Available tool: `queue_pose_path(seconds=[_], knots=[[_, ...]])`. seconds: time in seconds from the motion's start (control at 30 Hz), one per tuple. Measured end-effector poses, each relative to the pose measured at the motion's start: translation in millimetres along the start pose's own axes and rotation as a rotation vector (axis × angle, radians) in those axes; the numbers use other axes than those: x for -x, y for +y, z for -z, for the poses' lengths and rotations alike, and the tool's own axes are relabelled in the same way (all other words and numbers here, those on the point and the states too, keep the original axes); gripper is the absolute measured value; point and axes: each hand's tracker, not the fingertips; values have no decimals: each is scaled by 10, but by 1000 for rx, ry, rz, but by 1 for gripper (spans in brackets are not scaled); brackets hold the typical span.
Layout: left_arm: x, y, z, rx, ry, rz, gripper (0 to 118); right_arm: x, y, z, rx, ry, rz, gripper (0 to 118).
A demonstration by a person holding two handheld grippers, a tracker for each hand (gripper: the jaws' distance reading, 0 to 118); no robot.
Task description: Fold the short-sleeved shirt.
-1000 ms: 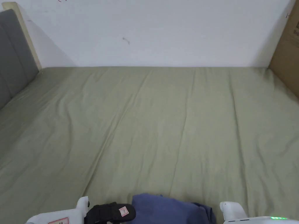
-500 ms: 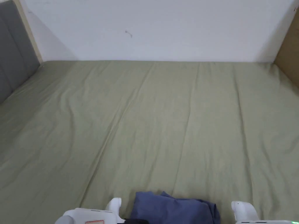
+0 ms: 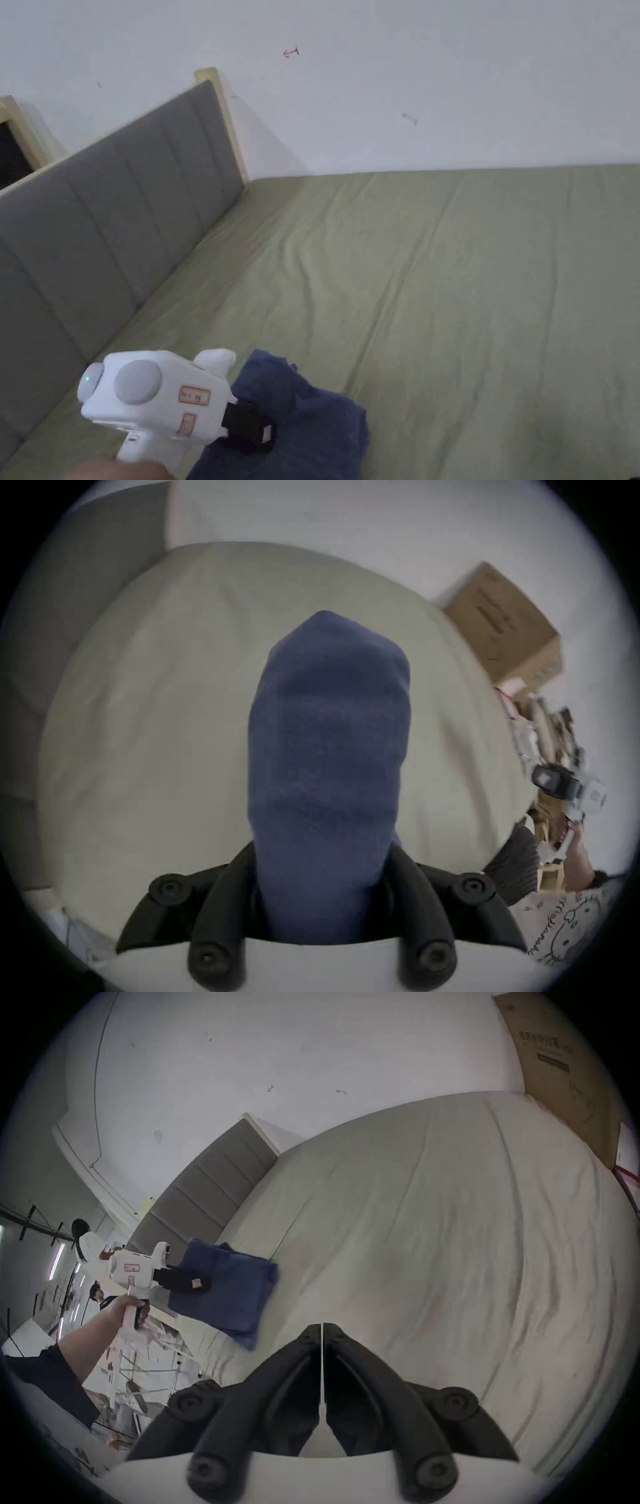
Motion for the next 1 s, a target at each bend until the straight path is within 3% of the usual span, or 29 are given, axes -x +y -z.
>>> queue_pose_path(seconds=[0.13,0.33,0.37,0.4,0.43,0.53,0.6,0.83,1.0], knots=[[617,193,-173,56,117,-174,20,5,-55,25,24,-37,36,1],[1006,272,-176,77,364,-210,21,74,-101,61,62,-79,35,1],[1051,294,-140,93,419,-190,26,87,-102,65,67,-82,32,1],[1121,306,-88,115,459,-174,49,108,-100,72,69,-85,28,1],[1126,307,-61,139,546,-119,61,112,-86,73,69,-88,26,1],[1194,279,-57,189,703,-28,74,161,-58,72,63,-87,29,1],[1259,281,-154,200,728,-41,78,153,-33,63,59,-76,31,1],[1083,161,-723,57,494,-229,83,115,-13,37,51,-77,29,1],[430,80,-805,-103,60,-361,100,96,24,-135,23,-87,30,1]])
